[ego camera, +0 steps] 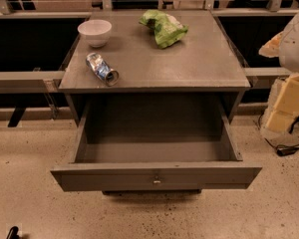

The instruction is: Close top drawer

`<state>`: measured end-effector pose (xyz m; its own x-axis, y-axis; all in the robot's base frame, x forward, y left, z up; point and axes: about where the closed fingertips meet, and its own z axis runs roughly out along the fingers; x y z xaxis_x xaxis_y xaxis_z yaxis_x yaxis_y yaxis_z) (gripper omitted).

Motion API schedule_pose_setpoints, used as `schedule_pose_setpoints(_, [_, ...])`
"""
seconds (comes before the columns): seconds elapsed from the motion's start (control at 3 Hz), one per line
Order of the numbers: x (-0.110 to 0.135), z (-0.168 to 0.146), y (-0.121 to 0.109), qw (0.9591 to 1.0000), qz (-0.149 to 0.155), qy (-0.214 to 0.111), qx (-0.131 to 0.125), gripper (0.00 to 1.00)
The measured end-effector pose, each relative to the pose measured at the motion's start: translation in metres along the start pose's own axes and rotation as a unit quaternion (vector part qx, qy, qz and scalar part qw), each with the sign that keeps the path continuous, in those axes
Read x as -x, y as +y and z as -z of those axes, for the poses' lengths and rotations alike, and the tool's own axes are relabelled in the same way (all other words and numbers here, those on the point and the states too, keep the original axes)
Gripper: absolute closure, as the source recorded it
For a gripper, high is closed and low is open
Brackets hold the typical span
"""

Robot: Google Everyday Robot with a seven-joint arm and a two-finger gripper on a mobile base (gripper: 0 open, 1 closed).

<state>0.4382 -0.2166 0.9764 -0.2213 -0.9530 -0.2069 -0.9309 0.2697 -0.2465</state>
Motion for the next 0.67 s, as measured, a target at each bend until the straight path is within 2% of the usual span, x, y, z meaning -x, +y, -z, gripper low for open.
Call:
schedule_pose_setpoints(0.33, [0.000,0.000,0.000,1.0000,0.000,0.000,0.000,0.00])
schedule_pose_setpoints(0.67, [-0.002,-0.015,0.009,0.9999,0.008,-0.006,-0.002,0.00])
